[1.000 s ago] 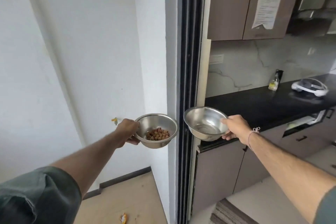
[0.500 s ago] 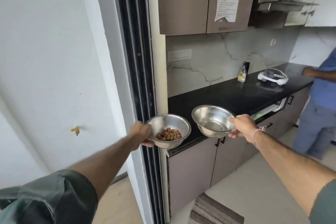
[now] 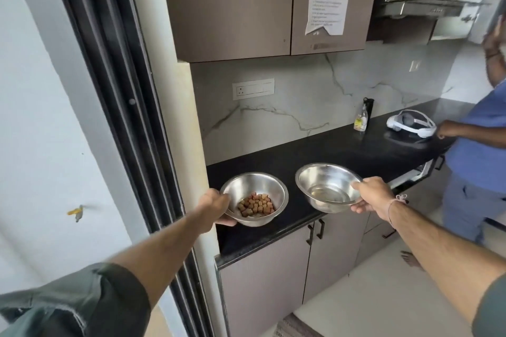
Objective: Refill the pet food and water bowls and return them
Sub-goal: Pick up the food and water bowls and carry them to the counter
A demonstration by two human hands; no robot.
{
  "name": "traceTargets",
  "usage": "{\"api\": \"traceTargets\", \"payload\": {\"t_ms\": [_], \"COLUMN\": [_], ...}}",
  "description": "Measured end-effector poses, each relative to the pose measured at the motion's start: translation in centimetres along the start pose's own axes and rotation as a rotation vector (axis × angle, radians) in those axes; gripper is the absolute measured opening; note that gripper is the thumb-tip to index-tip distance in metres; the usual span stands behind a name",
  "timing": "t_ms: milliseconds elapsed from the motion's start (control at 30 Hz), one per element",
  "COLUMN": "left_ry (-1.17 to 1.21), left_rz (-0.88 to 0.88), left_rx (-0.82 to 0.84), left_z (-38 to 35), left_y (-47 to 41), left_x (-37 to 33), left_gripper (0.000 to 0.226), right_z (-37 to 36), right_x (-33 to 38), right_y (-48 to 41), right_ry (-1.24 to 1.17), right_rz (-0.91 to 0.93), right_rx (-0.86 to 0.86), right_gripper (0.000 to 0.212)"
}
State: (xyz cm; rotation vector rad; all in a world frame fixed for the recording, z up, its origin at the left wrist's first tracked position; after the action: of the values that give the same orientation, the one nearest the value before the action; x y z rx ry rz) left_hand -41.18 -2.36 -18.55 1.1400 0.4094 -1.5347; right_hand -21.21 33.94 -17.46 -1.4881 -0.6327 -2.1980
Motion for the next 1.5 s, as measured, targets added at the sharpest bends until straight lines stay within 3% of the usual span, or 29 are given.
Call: {"api": "traceTargets", "payload": {"t_ms": [400,1133,1500], "left_ry": [-0.08,-0.053,0.086], "left_rz": [0.06,0.284,0.468], "left_rx": [-0.1,-0.232,-0.41], "left_z": [-4.3,-11.0,-16.7], "left_y": [-8.0,-26.8,-29.3], "left_x": [-4.9,-5.1,-3.5], "left_gripper": [0.028,0.031,0.023], "right_z": [1.3,-6.3,-12.2], "right_x": [-0.2,-0.7,-3.1], "right_y": [-10.7,-36.5,-47.3], "right_ry": [-0.004,0.052,0.185], "right_rz": [-0.036,-0.045,-0.023], "right_rx": [0.023,0.221,0.48], "right_gripper": [0.017,0.02,0.023]}}
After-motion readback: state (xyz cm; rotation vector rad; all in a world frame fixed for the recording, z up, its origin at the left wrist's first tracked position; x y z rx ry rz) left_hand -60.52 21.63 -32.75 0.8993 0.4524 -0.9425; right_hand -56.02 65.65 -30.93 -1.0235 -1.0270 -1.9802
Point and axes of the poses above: each hand's wrist, its own y-axis away from the middle knuckle, its own z-axis out of the back of the hand, x = y × z, the point moved 6 cm from there along -y, towards the middle knuckle, and after that the axes turned 8 degrees about -y, right-handed, at the moved point
